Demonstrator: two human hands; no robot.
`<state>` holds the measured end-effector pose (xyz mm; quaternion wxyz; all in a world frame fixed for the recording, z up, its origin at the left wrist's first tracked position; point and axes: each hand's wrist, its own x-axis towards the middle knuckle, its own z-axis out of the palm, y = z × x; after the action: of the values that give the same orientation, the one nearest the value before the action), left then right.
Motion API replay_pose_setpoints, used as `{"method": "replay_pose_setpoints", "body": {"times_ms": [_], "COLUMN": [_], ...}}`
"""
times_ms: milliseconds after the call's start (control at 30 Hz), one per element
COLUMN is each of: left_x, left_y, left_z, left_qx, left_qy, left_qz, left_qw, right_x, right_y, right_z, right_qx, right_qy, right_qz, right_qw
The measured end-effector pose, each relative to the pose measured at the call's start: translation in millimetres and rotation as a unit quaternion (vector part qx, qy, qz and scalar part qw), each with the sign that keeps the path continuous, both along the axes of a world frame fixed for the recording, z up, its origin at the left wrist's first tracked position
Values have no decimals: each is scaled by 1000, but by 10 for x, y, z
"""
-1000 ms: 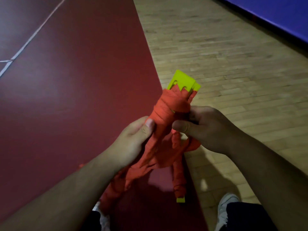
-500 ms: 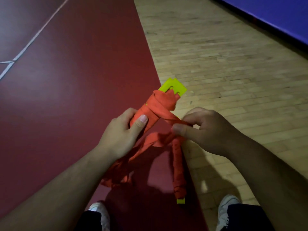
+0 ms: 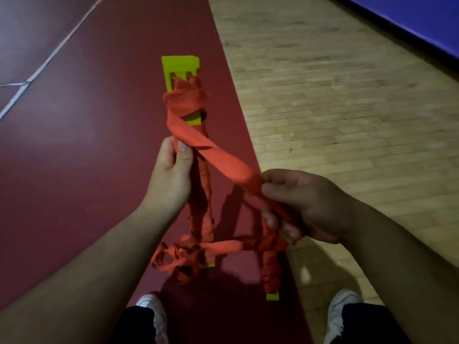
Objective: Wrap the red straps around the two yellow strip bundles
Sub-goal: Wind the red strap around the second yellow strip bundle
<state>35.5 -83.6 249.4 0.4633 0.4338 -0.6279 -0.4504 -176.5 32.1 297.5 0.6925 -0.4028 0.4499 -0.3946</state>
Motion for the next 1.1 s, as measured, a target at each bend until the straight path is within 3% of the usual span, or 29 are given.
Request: {"method": "replay_pose_setpoints", "body": {"times_ms": [233, 333, 400, 533, 767, 900, 1033, 1100], "left_x": [0, 33, 44, 29, -24, -68, -95, -123], "left_y": [47, 45, 54, 109, 215, 254, 281, 302], "left_z": [75, 95, 106, 128, 140, 112, 115, 79], "left_qx": [-61, -73, -78, -53, 111, 177, 236, 203], "left_qy": [1, -10, -19, -6, 54, 73, 109, 91], "left_qz": [-27, -39, -58, -99, -74, -68, -116, -194], "left_qw": [998, 997, 995, 994, 990, 979, 959, 955], "right_x": [-24, -14, -48, -141, -138, -105, -134, -118], "right_y": [4, -46, -94, -121, -96, -139, -170, -185], "right_z": [67, -16, -66, -99, -34, -16, -185, -256], "right_qx": [72, -33, -81, -131, -198, -151, -104, -94], "right_qy": [151, 355, 436, 391, 227, 102, 239, 275], "right_qz": [77, 22, -45, -171, -253, -300, -283, -269], "right_qw": [983, 934, 895, 895, 920, 936, 923, 918]}}
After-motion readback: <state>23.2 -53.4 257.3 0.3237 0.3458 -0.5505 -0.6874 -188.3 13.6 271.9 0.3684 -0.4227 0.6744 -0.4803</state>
